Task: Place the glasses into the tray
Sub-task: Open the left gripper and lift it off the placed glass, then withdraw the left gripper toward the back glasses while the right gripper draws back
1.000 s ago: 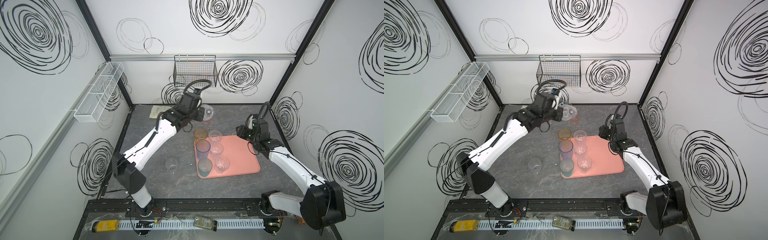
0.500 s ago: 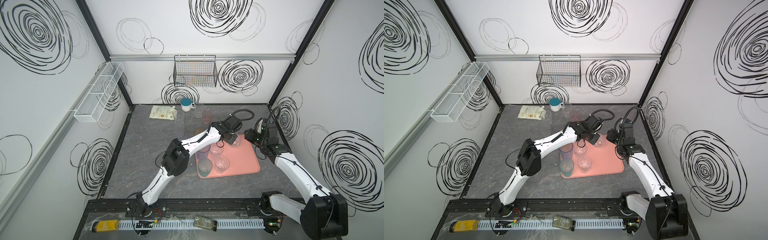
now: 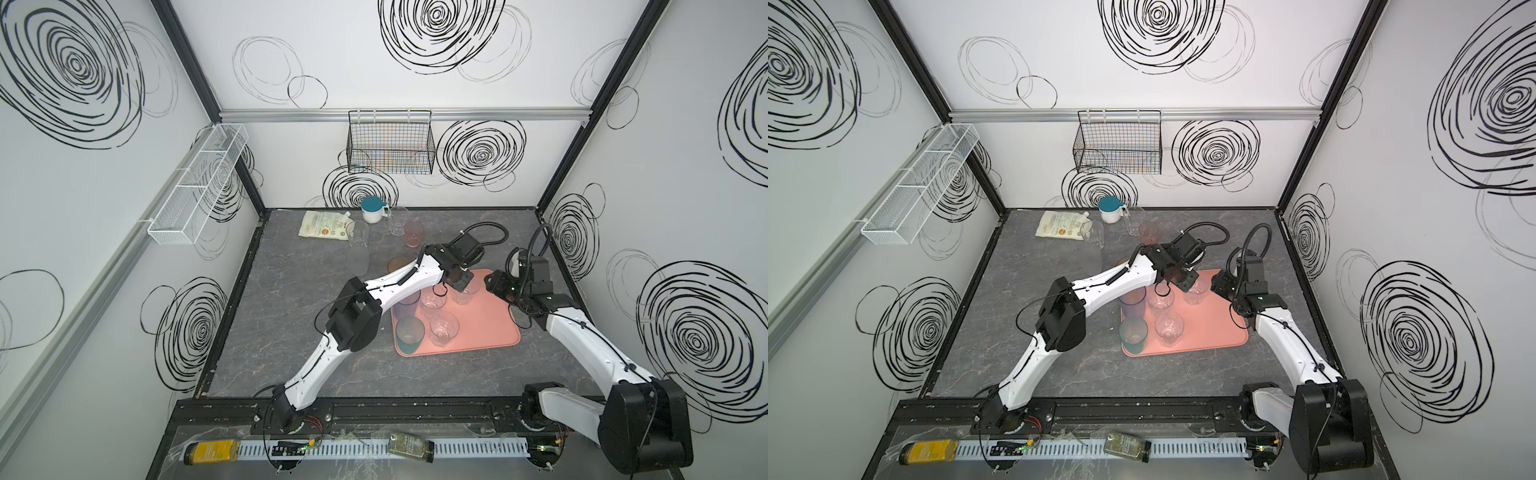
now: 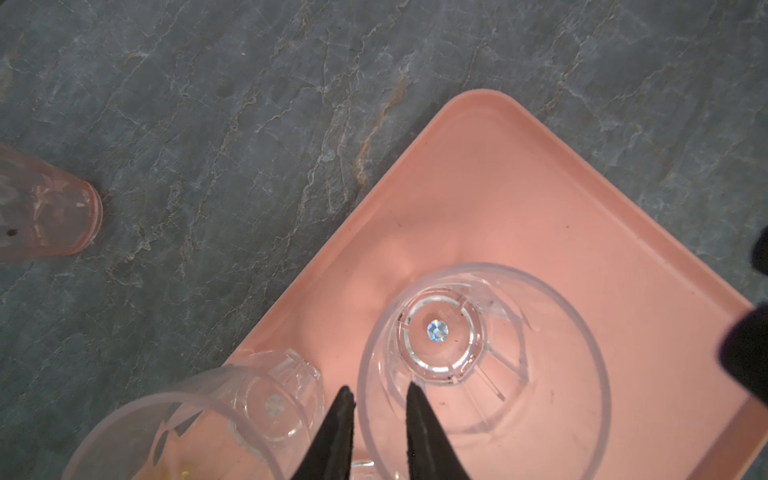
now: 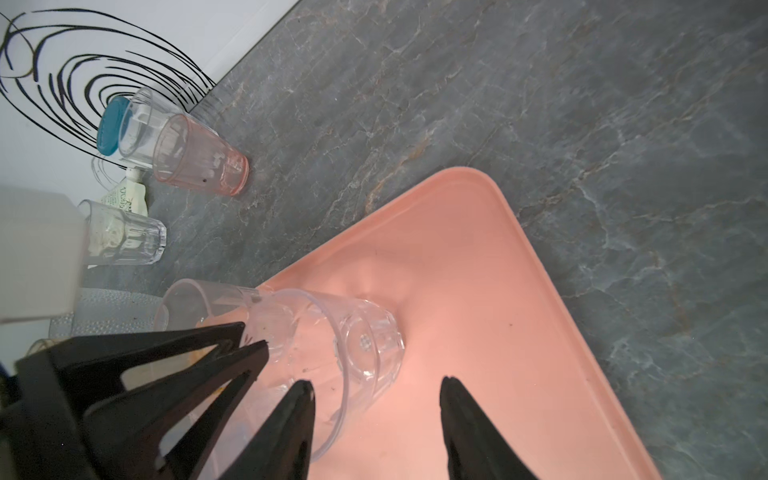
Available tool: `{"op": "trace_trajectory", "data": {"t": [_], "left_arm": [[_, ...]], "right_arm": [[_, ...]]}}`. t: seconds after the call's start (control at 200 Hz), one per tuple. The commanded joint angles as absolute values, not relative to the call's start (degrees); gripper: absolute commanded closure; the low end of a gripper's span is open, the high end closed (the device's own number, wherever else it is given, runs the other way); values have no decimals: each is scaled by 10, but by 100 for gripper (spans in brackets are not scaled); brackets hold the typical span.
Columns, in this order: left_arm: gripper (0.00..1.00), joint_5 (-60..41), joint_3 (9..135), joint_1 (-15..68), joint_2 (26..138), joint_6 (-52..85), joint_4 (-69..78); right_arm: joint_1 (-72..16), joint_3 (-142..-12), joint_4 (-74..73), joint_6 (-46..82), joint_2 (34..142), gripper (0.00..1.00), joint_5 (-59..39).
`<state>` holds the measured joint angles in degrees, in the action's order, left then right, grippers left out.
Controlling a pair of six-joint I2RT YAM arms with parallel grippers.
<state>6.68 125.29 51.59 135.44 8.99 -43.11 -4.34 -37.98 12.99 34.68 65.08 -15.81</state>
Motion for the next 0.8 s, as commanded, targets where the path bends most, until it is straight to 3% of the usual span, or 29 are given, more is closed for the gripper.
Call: {"op": "trace_trajectory", "data": {"t": [0.0,0.145,0.295,0.485,0.795], "left_arm": [[70,67,1247,515,1331,90,-412],[67,62,1240,515,1283,96,-404],[58,68,1095,515,1158,110,-304],[50,99,946,487,1030,108,-221],[47,101,749,390,878,137,-143]], "right_arm": [[-39,-365,151,353,652,47,-185],[-47,-346,178,356,651,48,-198],[-86,-305,164,375,629,49,-179],[-188,-291,144,419,642,50,-148],[-330,-333,128,465,712,51,-92]]}}
